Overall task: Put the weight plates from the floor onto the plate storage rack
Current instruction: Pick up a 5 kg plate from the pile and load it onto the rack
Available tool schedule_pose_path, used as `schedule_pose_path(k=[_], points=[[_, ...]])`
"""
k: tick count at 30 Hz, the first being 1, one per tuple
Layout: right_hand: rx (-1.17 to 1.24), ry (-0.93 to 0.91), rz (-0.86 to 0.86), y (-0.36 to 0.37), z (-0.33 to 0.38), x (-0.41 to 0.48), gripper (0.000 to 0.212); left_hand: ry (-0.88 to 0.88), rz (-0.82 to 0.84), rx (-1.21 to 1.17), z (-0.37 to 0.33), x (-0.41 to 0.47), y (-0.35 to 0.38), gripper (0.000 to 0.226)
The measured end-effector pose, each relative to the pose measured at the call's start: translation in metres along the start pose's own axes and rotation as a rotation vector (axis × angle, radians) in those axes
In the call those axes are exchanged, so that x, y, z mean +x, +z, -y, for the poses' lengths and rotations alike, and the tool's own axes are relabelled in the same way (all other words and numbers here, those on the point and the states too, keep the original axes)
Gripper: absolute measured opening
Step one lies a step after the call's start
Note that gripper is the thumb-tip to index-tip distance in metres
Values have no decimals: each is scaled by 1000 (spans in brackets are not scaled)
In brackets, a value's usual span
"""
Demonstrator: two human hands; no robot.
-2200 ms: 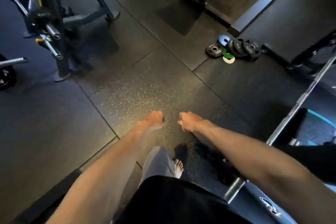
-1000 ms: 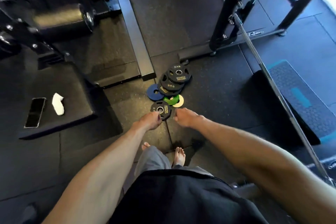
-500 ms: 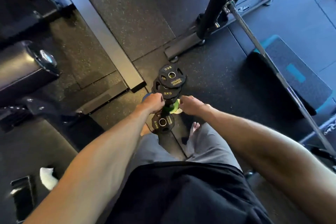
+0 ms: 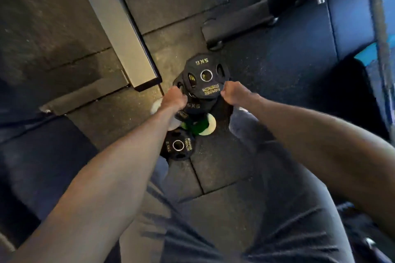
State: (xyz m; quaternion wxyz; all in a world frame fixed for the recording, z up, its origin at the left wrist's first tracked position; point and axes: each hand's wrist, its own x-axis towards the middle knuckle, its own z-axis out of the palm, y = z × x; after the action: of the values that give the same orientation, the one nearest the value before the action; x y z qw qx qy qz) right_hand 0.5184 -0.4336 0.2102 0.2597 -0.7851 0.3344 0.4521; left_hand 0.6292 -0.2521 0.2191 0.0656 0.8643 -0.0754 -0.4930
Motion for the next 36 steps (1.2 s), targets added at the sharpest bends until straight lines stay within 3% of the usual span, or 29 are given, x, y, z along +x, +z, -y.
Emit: schedule_pose_path(k=[3,8,12,18,22,25,28,32,36], points=[[52,16,-23,-4,-9,69,29,-111,-1,-93,-10,72,33,47],[131,148,-80,17,-29,180,60,-248,-38,-179,-15,166,86,55],[221,205,-67,29,-38,241,68,-263,-121,-126,-26,205,108,62],[464,216,-53,36,-39,288,54,-161,-238,32,-22,235,129,54],[483,223,-124,43,-36,287,41,-115,-227,-9,-17,238,130,51],[506,216,-169,47,-31,272,42,-176,-191,-93,-20,236,119,41],[555,239,-214,50,-24,245,45,-152,-206,-31,-18,219,104,48],[618,256,-255,32,-13,178,38,-92,-206,25,-22,165,61,50],[684,217,-306,-31,4,79,42,-72,-217,-16,-42,79,-4,51]])
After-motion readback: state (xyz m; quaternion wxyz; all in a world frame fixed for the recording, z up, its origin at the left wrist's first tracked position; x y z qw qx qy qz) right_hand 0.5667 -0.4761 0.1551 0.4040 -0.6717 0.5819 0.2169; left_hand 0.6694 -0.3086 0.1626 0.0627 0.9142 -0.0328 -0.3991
